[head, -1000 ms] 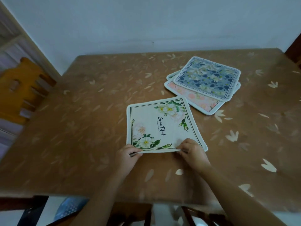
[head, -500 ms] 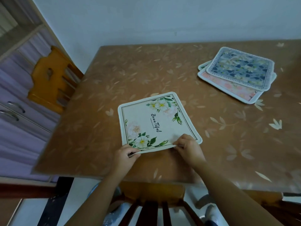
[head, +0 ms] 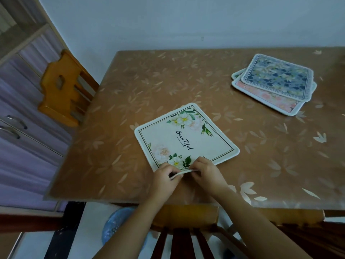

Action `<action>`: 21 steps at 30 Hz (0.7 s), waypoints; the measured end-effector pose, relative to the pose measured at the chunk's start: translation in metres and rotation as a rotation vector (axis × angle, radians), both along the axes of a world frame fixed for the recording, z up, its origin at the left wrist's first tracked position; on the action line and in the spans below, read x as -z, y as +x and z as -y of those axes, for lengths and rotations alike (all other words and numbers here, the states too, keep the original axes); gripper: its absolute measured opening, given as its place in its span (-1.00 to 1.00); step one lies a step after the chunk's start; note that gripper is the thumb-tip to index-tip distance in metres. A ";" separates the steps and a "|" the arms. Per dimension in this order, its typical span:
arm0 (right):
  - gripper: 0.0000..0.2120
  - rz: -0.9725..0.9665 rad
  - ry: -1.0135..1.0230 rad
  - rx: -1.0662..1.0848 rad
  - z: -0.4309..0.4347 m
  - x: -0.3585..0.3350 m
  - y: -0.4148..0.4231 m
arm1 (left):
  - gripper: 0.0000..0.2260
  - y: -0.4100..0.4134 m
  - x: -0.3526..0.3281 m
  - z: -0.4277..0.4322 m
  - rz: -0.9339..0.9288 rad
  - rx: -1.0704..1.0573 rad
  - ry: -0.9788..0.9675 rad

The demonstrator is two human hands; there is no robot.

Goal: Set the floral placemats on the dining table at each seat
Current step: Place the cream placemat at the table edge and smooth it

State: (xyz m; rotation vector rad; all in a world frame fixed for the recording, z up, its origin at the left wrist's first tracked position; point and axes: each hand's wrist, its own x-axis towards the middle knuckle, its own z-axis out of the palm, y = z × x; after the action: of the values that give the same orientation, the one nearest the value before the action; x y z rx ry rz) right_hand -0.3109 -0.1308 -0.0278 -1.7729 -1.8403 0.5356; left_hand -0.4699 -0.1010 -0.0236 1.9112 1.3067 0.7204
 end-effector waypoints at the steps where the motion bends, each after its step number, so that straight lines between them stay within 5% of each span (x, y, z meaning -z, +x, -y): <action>1: -0.94 -0.017 -0.025 0.017 0.001 0.001 0.003 | -0.96 0.001 0.000 0.001 0.001 0.018 -0.004; 15: -0.90 0.037 -0.116 0.239 0.025 0.004 0.068 | -0.88 0.005 0.012 -0.011 -0.069 0.209 0.096; 21: -0.84 0.068 -0.080 0.138 0.041 -0.010 0.058 | -0.89 0.027 0.015 -0.014 0.051 0.210 0.006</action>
State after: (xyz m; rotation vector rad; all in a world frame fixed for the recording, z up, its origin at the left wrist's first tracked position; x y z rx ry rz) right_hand -0.2528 -0.1722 -0.0177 -1.9765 -1.7470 0.5077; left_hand -0.4430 -0.0868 -0.0387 1.9859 1.0545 0.6610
